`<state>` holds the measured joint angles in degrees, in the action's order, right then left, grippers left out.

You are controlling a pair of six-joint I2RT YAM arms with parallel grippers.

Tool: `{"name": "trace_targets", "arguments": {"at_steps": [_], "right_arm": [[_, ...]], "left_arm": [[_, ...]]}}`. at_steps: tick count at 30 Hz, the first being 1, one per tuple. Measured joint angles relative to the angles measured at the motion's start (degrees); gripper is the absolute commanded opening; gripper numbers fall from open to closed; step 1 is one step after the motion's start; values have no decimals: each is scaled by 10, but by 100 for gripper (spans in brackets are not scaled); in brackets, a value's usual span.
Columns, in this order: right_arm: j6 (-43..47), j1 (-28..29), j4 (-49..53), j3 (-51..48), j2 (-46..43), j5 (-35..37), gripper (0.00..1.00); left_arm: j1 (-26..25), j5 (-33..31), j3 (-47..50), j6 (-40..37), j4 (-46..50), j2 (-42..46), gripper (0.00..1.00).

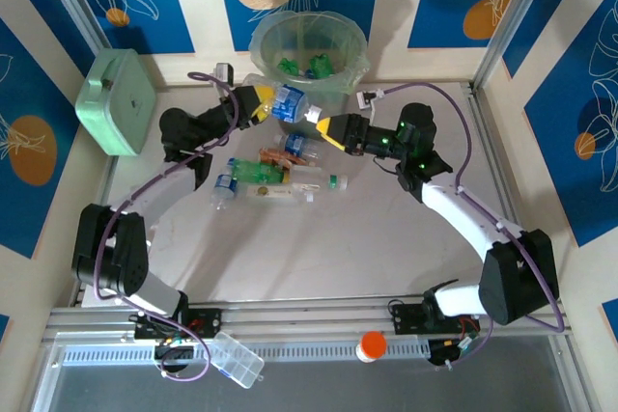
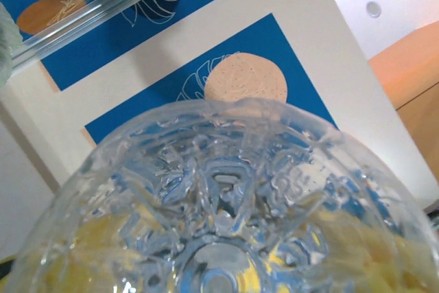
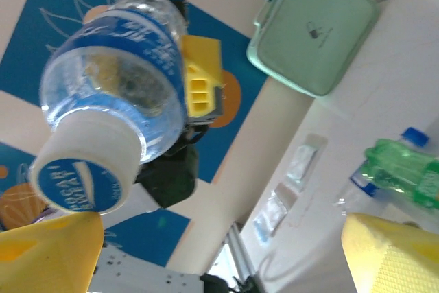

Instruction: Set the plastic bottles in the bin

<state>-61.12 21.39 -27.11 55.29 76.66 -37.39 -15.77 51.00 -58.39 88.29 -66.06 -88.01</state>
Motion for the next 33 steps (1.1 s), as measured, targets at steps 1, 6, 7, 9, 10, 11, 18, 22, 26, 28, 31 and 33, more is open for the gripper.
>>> {"name": "trace_targets", "arguments": {"at_steps": [1, 6, 7, 9, 10, 11, 18, 22, 26, 28, 31, 33], "right_arm": [[-5, 5, -11, 1, 0, -4, 86], [-16, 23, -54, 6, 0, -8, 79], [-19, 23, -60, 6, 0, -7, 76], [-24, 23, -71, 6, 0, -5, 68], [-28, 23, -76, 7, 0, -4, 62], [-30, 23, -80, 8, 1, -3, 58], [-52, 27, -97, 14, 16, 3, 34], [-57, 27, -97, 15, 20, 11, 22], [-53, 29, -98, 15, 20, 13, 13], [-50, 29, -96, 15, 18, 13, 11], [-33, 27, -68, 16, 9, 20, 3], [-12, 21, -26, 23, -2, 33, 0]], "left_arm": [[0, 0, 2, 3, -4, 0, 37], [0, 0, 15, -10, 10, 10, 37], [0, 0, 18, -14, 12, 12, 37], [-1, 0, 21, -18, 17, 14, 37], [-1, 0, 21, -18, 18, 14, 37], [-2, -1, 23, -18, 19, 14, 36], [-13, -11, 28, -25, 19, 19, 36], [-12, -22, 33, -42, 35, 26, 37], [-13, -27, 34, -63, 64, 43, 58], [-13, -30, 35, -78, 89, 56, 71], [-14, -44, 43, -128, 170, 93, 90], [-14, -71, 51, -182, 247, 135, 96]]}}
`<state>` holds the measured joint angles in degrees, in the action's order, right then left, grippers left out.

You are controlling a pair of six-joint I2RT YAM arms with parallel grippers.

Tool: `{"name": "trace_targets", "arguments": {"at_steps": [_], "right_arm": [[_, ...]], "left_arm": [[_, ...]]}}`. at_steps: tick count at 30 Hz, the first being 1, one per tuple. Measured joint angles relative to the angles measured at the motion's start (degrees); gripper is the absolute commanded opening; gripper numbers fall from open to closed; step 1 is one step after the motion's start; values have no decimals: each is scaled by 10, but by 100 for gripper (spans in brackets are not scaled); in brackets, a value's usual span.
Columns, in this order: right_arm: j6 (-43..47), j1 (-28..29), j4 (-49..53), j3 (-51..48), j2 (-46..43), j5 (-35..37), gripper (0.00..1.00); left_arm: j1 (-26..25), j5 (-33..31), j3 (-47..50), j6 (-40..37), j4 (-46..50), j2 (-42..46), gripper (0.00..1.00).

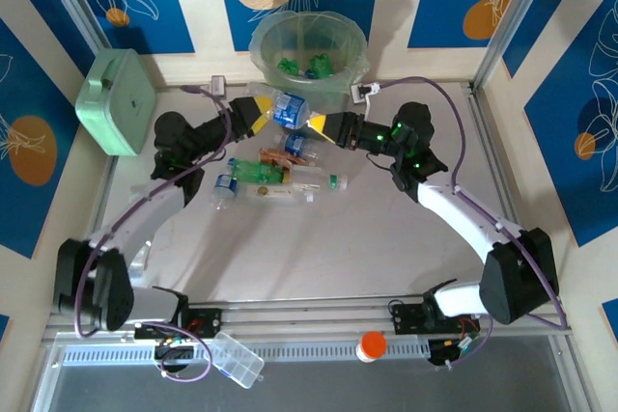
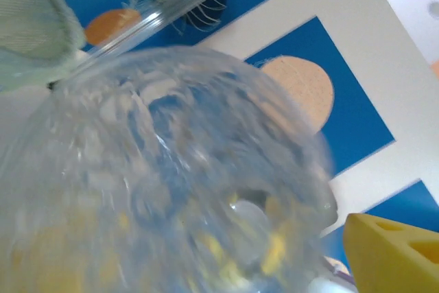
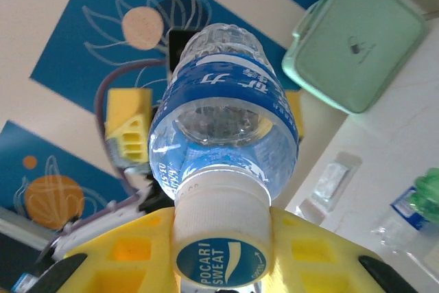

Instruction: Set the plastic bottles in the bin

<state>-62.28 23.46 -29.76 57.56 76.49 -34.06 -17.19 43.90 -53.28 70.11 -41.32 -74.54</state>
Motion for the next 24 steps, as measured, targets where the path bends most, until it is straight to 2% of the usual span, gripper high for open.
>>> {"name": "trace_targets", "arguments": {"at_steps": [7, 10, 16, 19, 24], "right_arm": [[108, -42, 174, 112, -9, 85, 0], [165, -50, 245, 195, 15, 139, 0], [262, -59, 356, 385, 140, 217, 0], [288, -66, 410, 464, 217, 228, 0], [321, -70, 493, 567, 325, 247, 0]], "left_arm": [[-5, -174, -38, -242, 323, 146, 97], [-5, -221, -53, -303, 398, 160, 96], [-5, -251, -36, -361, 483, 157, 95], [-6, -273, -23, -372, 500, 159, 100], [-6, -323, 2, -371, 506, 169, 99]]}}
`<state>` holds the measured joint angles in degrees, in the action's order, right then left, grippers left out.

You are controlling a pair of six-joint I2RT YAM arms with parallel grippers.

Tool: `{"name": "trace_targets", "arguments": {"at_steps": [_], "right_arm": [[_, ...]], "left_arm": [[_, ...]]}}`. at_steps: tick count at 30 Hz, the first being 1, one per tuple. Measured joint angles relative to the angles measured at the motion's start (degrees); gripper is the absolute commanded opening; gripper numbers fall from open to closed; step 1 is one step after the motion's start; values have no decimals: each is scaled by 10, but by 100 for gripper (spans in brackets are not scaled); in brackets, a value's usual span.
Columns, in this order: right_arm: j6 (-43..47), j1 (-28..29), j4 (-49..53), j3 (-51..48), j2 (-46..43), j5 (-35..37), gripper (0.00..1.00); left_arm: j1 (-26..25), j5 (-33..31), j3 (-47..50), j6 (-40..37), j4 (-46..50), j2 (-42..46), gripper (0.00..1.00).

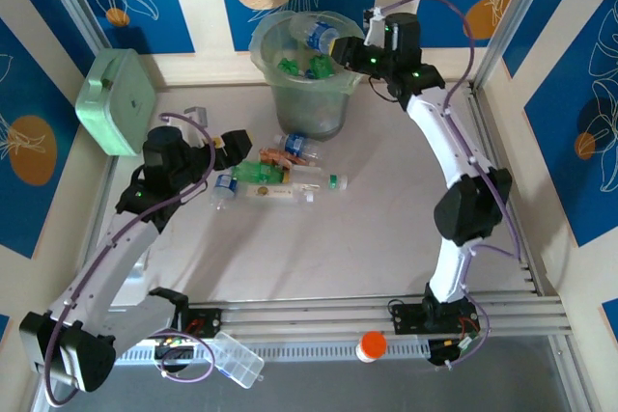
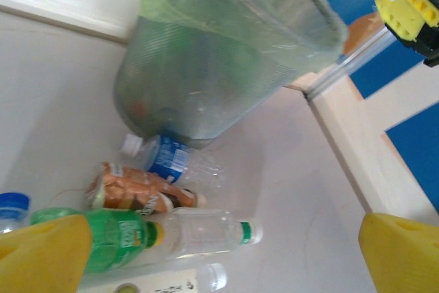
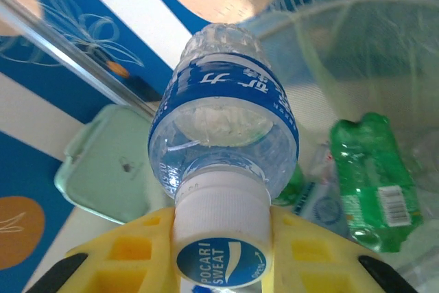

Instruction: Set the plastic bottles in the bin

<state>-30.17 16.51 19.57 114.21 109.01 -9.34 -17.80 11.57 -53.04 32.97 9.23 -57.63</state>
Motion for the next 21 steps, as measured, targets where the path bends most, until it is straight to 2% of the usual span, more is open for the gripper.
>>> {"name": "trace_targets", "arguments": {"at_steps": [3, 6, 11, 15, 21], "right_arm": [[19, 0, 51, 73, 58, 5, 0], [33, 0, 91, 144, 106, 6, 0], [53, 0, 146, 250, 170, 12, 7], [68, 0, 184, 342, 224, 22, 20], [80, 2, 206, 358, 241, 38, 52]], "left_arm": [[0, -28, 10, 8, 7, 5, 99], [0, -31, 14, 17, 4, 4, 99], [0, -28, 18, 32, -5, -6, 97], [0, -30, 18, 35, -3, -13, 95], [0, -33, 18, 42, 4, -15, 94]]}}
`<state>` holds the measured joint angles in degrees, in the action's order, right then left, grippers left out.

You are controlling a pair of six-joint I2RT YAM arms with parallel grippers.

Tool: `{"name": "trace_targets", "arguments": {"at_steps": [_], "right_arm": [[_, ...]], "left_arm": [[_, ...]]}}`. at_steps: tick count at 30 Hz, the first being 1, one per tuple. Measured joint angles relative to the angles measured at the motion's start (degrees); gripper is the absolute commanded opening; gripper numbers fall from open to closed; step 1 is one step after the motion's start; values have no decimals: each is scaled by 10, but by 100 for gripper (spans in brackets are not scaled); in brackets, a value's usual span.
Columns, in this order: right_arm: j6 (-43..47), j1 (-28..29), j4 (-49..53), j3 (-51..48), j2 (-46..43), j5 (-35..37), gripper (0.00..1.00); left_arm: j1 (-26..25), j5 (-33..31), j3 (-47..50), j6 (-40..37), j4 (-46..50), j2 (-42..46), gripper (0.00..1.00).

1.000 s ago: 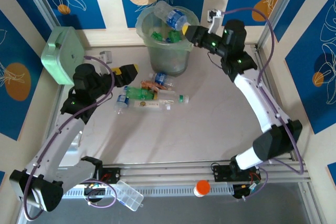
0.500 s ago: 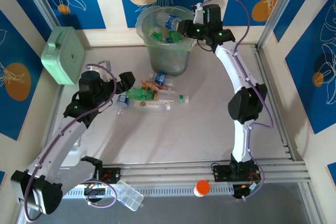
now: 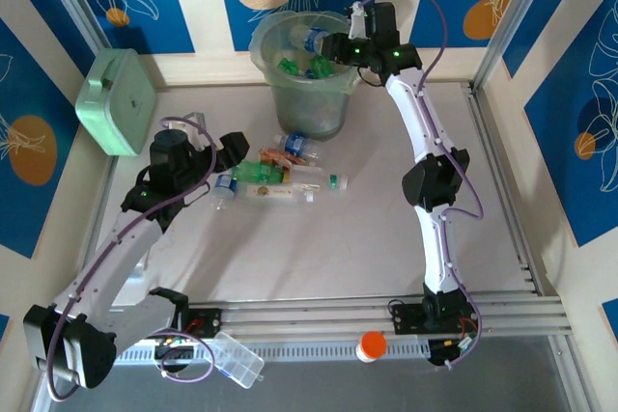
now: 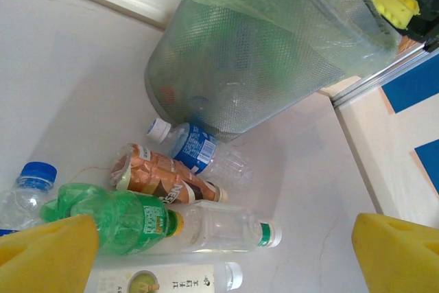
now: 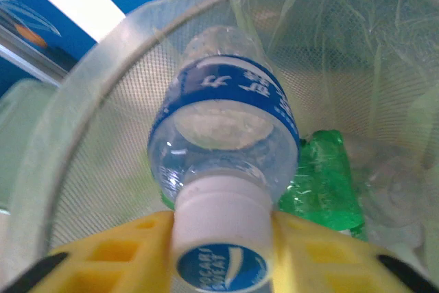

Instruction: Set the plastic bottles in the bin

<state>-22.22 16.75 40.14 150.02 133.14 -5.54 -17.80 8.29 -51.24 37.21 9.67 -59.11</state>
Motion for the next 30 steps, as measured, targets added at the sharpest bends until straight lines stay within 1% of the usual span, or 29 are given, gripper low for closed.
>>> {"name": "trace_targets", "arguments": {"at_steps": [4, 7, 14, 17, 20, 23, 27, 30], "right_arm": [[10, 1, -2, 7, 1, 9, 62], [14, 1, 0, 10, 1, 11, 64], [16, 1, 3, 23, -9, 11, 63], [22, 2, 13, 23, -31, 11, 59], [28, 6, 15, 6, -74, 14, 56], [30, 17, 2, -63, -150, 22, 55], [34, 47, -54, -244, -291, 39, 55], [33, 74, -104, -389, -393, 44, 55]], "left_arm": [[0, -5, 0, 0, 12, 0, 94], [0, -5, 0, 0, 22, 0, 95], [0, -17, -8, -3, 57, 2, 95], [0, -34, -18, -11, 79, 9, 95], [0, -53, -24, -17, 101, 19, 95], [0, -78, -30, -20, 130, 25, 95], [0, -110, -33, -22, 174, 24, 94], [0, -120, -33, -28, 198, 15, 92]]}}
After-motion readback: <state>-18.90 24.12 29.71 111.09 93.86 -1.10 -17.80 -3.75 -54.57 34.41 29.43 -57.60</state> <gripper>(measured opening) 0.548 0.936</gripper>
